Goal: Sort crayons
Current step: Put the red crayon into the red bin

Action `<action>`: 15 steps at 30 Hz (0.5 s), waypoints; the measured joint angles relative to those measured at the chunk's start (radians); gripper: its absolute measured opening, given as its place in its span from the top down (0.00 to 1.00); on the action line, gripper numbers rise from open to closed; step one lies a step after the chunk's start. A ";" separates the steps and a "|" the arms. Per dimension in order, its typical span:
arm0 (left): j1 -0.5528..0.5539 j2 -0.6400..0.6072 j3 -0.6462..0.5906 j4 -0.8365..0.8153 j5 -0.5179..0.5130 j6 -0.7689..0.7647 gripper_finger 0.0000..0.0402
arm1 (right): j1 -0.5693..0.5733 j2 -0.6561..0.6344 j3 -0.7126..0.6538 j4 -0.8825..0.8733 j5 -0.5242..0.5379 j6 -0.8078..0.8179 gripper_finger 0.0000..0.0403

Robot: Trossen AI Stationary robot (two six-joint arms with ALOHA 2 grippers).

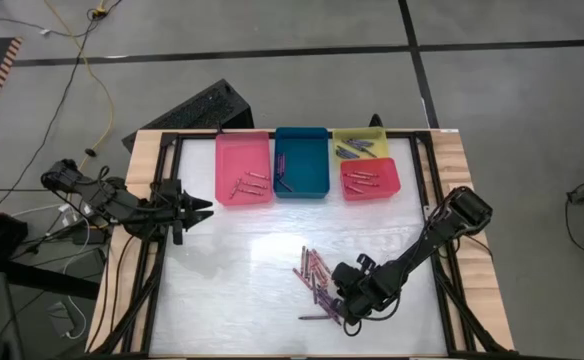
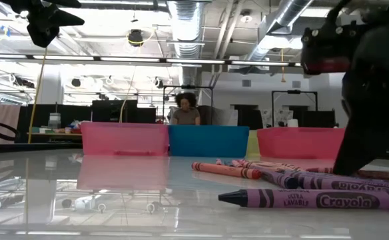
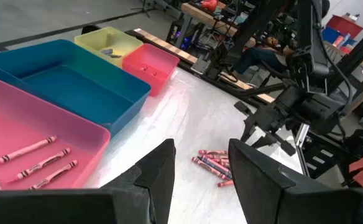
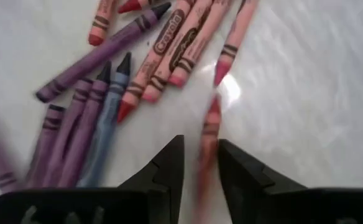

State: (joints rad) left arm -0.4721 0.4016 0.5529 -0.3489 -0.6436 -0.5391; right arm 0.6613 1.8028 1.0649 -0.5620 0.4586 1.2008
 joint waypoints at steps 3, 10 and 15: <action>0.000 0.005 0.000 0.000 0.000 -0.003 0.65 | 0.000 0.001 0.001 -0.014 -0.011 0.007 0.71; 0.000 0.013 0.000 0.000 0.000 -0.007 0.65 | 0.000 0.001 0.002 -0.059 -0.013 0.078 0.74; 0.000 0.013 0.000 0.000 0.000 -0.007 0.65 | 0.000 0.001 0.002 -0.069 -0.019 0.087 0.84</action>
State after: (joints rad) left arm -0.4723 0.4145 0.5526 -0.3485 -0.6434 -0.5465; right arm 0.6613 1.8034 1.0668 -0.6306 0.4399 1.2880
